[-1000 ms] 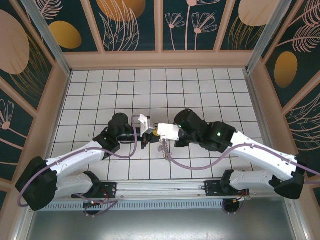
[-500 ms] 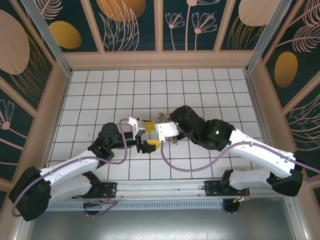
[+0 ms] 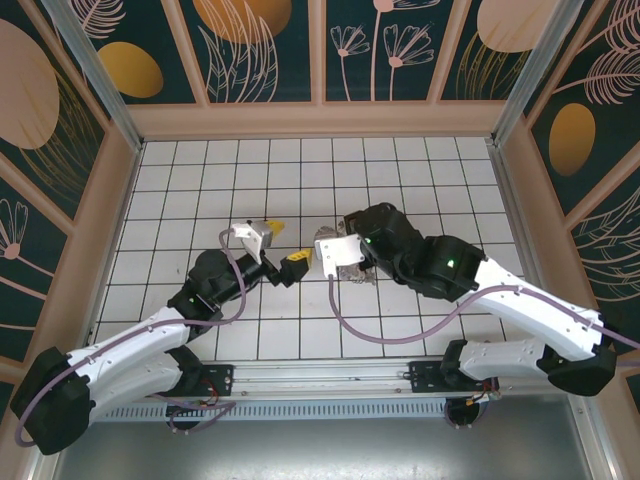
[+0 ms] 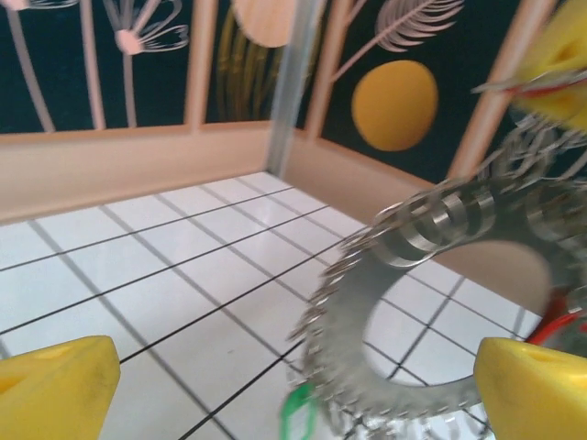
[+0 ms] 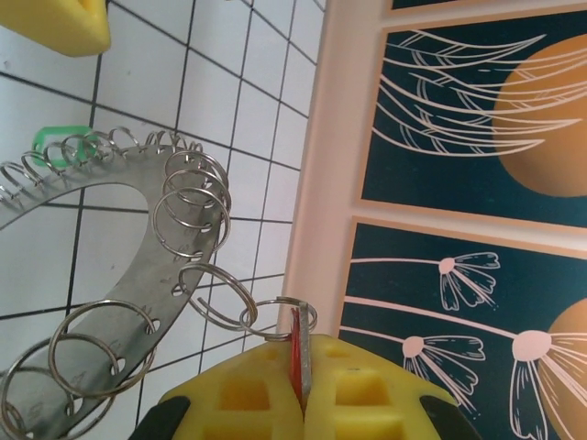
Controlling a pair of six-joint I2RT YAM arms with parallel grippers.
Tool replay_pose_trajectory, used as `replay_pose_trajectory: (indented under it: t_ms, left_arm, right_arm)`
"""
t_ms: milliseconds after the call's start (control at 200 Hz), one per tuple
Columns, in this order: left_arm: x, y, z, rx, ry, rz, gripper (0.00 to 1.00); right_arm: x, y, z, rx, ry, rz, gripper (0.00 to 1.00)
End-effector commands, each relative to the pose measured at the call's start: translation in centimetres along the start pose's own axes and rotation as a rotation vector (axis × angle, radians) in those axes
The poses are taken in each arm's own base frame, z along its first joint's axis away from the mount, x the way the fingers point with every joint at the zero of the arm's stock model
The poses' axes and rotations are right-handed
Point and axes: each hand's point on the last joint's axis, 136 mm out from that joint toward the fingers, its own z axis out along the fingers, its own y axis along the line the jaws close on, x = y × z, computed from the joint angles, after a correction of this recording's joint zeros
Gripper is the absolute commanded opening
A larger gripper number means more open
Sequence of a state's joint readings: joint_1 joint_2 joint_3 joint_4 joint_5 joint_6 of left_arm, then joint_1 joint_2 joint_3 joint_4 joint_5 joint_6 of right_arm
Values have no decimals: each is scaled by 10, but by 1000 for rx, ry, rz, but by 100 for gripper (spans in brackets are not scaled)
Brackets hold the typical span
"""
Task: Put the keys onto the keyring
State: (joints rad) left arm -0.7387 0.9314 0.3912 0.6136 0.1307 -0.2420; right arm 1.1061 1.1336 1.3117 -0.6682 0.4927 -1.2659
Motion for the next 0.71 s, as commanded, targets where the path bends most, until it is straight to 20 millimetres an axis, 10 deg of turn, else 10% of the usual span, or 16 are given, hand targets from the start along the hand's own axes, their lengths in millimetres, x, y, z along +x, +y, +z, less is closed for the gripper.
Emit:
replay_pose_trajectory:
  t_ms: [0,180,701]
  left_arm:
    - [-4,38,-8,-210,-19,-33,99]
    - [-2,118,-51,-569,-62,-131,99]
    - [0,219,-161,-1020,-313,-347,99]
  right_arm:
    - [-2,-26,-11,66,-59,89,0]
    - [-20,-5,12,0,-122,125,0]
    - [-165,8,78,-369,-557,458,0]
